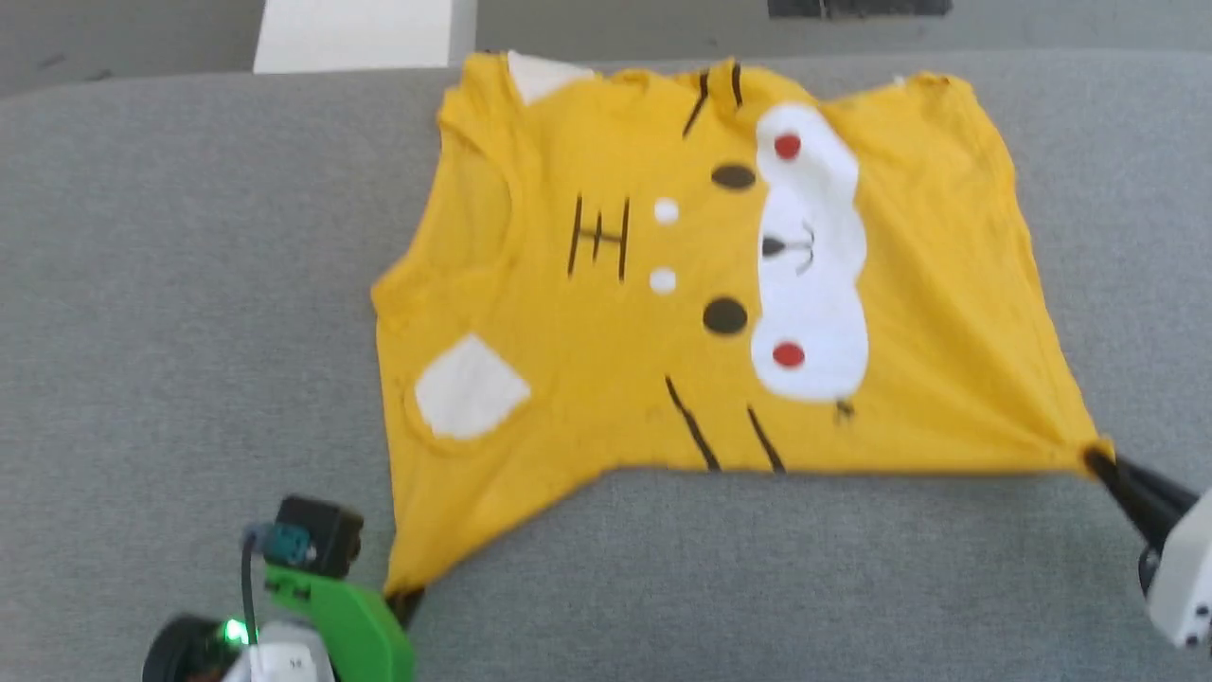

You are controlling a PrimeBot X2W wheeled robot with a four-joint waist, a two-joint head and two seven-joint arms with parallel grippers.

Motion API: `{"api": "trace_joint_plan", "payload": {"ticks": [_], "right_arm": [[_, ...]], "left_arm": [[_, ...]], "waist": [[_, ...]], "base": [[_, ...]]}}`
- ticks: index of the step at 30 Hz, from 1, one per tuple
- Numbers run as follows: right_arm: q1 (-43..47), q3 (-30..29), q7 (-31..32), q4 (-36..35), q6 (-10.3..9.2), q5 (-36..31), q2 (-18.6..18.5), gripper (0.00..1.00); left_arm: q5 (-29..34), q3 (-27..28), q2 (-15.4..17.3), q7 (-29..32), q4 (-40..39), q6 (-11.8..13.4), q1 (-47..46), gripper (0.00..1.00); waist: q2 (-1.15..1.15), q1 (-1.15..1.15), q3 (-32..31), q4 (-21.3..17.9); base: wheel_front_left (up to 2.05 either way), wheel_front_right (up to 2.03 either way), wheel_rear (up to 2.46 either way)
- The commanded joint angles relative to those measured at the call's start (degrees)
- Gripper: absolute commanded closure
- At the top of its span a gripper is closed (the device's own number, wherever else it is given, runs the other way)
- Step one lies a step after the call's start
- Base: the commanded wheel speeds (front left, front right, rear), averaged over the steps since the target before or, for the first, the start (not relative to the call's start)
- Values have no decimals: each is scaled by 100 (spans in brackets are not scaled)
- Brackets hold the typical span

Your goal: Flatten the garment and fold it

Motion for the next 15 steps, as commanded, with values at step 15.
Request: {"api": "trace_joint_plan", "payload": {"ticks": [15], "right_arm": [[1947, -747, 1071, -741, -9, 378, 137, 100]], "left_arm": [[-595, -73, 399, 462, -760, 421, 1304, 100]], "waist": [[0, 1, -555, 107]], "base": [[0, 0, 0]]}}
